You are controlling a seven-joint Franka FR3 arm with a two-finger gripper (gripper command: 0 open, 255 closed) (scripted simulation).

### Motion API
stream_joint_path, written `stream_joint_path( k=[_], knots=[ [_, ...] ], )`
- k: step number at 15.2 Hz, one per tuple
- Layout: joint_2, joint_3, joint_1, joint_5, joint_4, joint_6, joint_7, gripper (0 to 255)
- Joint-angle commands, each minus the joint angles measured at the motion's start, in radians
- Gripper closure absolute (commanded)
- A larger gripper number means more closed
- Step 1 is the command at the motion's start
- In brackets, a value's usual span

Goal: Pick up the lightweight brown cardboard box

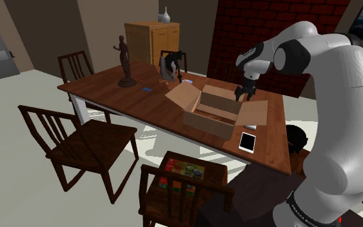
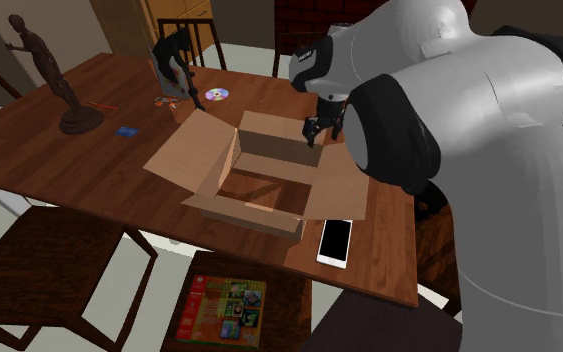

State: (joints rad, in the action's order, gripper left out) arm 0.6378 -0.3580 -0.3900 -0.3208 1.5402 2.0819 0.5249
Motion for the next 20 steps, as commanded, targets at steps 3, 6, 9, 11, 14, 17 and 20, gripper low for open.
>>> stream_joint_path(
  k=[3,6,9,11,14,17,20],
  knots=[
    [0.031,0.008,-0.006,-0.012,0.002,0.033,0.008,0],
    [0.043,0.011,-0.008,-0.017,0.005,0.047,0.011,0],
    [0.044,0.011,-0.008,-0.017,0.005,0.047,0.012,255],
    [0.043,0.011,-0.008,-0.017,0.005,0.047,0.012,255],
    [0.044,0.011,-0.008,-0.017,0.004,0.047,0.011,255],
    [0.036,0.009,-0.007,-0.014,0.003,0.038,0.009,255],
    [0.014,0.003,-0.004,-0.005,-0.004,0.011,0.003,255]
  ],
)
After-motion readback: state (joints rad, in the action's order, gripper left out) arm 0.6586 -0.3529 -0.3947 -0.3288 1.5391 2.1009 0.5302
